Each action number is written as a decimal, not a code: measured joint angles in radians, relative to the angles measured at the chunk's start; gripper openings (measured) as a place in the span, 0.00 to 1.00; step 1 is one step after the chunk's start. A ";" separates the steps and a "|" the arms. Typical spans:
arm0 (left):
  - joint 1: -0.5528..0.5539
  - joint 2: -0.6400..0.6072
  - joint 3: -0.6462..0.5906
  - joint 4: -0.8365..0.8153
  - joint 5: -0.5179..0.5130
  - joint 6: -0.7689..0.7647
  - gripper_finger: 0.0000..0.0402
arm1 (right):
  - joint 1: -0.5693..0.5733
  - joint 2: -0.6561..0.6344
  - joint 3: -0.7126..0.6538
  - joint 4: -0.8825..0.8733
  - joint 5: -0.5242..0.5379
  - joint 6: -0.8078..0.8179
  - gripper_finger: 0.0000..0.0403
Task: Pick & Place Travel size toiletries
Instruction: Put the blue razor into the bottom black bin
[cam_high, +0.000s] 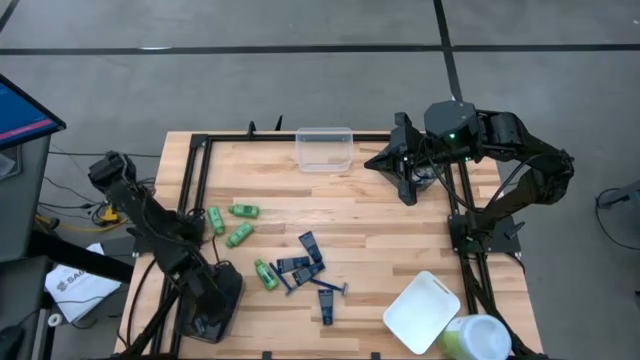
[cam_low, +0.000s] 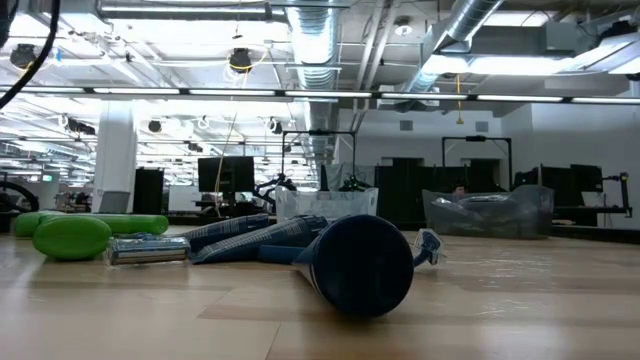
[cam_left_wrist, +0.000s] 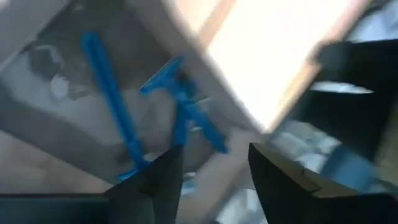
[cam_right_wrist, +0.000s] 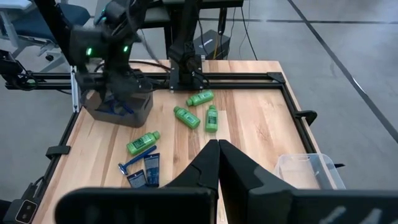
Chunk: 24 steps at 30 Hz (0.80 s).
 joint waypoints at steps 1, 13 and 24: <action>0.007 -0.040 0.000 0.000 -0.024 0.012 0.45 | 0.000 0.000 0.000 0.000 0.000 0.000 0.00; 0.273 -0.342 0.002 0.189 -0.360 0.636 0.36 | 0.000 0.000 0.000 0.000 0.000 0.000 0.00; 0.528 -0.095 0.002 0.365 -0.033 1.215 0.56 | 0.002 0.000 0.000 -0.005 0.000 0.025 0.00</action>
